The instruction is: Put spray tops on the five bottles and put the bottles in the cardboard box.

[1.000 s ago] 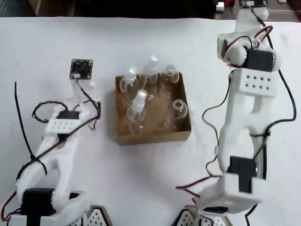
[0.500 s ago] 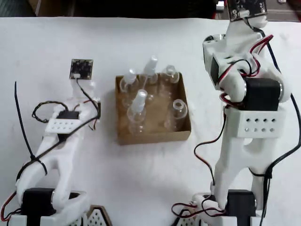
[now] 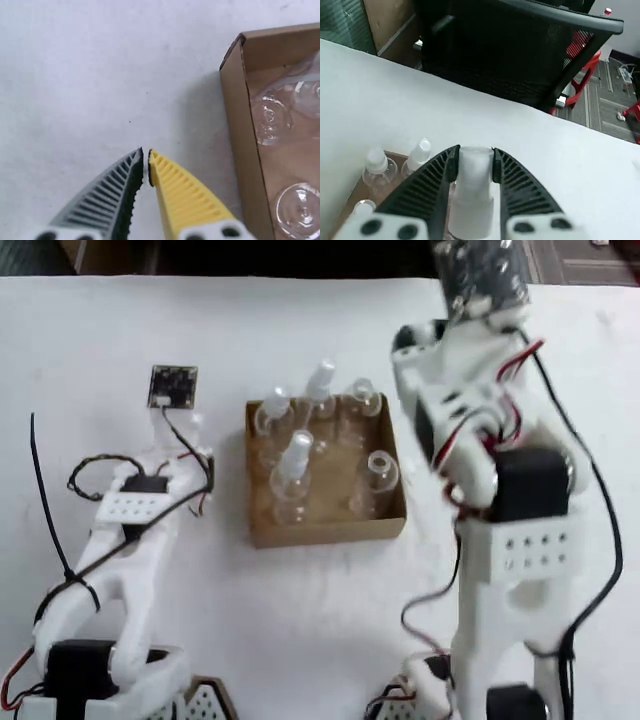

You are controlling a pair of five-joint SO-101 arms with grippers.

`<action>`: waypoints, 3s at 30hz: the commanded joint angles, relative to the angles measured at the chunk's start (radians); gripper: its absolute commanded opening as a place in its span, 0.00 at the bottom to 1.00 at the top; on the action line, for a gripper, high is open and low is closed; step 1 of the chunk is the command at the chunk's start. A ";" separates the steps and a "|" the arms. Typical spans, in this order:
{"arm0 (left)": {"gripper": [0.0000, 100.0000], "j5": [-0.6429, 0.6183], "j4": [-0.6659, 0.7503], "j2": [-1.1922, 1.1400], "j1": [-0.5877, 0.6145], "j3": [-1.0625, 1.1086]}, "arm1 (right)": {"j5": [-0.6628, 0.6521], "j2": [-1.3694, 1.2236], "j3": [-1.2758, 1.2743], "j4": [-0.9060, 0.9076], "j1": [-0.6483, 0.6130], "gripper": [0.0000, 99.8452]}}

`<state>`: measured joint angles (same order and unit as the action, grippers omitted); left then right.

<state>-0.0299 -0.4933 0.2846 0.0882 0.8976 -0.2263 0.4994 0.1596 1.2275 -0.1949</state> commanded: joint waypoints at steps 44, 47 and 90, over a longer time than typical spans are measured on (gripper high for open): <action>0.02 -0.138 0.094 0.005 0.105 0.003 | 0.003 -0.116 -0.810 -1.693 -0.101 0.02; 0.02 -0.138 0.117 0.005 0.105 0.011 | 0.008 -0.119 -0.810 -1.696 -0.090 0.02; 0.02 -0.130 0.370 0.354 0.035 0.334 | 0.011 -0.268 -0.829 -1.736 -0.067 0.02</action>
<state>-0.1588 -0.1465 0.6038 0.1373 1.2398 -0.2248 0.2263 -0.6567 -0.4480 -0.2977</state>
